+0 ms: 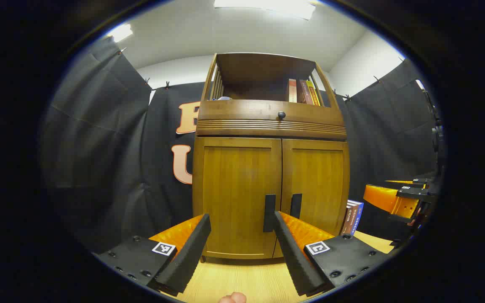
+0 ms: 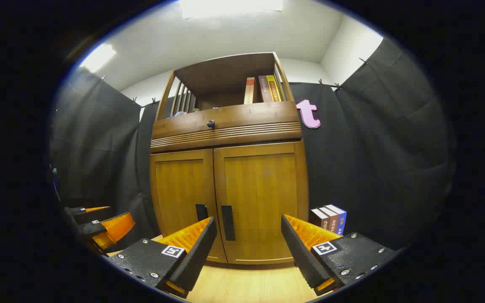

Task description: Open the right door of the double-door shoe cabinet with the right hand, and open the left door with the left hand.

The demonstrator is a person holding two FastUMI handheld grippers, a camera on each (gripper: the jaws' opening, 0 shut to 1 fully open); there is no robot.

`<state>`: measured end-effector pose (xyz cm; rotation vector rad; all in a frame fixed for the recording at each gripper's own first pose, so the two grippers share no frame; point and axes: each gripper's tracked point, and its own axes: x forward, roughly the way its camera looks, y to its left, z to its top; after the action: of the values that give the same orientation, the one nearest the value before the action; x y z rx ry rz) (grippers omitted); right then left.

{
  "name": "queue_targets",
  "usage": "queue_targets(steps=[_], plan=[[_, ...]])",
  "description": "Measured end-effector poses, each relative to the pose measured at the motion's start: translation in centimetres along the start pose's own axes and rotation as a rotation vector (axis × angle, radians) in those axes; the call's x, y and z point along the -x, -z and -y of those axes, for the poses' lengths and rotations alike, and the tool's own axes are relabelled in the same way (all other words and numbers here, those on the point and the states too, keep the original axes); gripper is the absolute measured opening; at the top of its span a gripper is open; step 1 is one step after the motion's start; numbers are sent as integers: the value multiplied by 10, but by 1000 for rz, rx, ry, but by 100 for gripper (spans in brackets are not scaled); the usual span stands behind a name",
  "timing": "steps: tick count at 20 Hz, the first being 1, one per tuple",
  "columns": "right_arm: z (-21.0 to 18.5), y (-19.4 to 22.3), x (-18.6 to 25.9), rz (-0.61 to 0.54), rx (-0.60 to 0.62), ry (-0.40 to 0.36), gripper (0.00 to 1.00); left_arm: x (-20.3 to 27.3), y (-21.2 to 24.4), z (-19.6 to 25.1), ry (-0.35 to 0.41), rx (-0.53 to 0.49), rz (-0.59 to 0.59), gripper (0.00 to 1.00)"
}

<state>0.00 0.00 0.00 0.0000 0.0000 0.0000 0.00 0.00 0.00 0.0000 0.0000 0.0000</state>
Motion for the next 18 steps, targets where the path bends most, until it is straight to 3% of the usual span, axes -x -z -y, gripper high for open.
queue_targets(steps=[5,8,12,18], plan=[[11,17,9,-26,31,17,95,-2,-4,4,1,39,5,93],[19,18,12,-25,62,38,95,-7,-10,0,-9,35,18,100],[18,18,12,-23,46,32,95,-9,-10,-6,-27,15,15,93],[20,16,8,-15,33,42,94,-10,-5,-16,-54,9,6,96]])
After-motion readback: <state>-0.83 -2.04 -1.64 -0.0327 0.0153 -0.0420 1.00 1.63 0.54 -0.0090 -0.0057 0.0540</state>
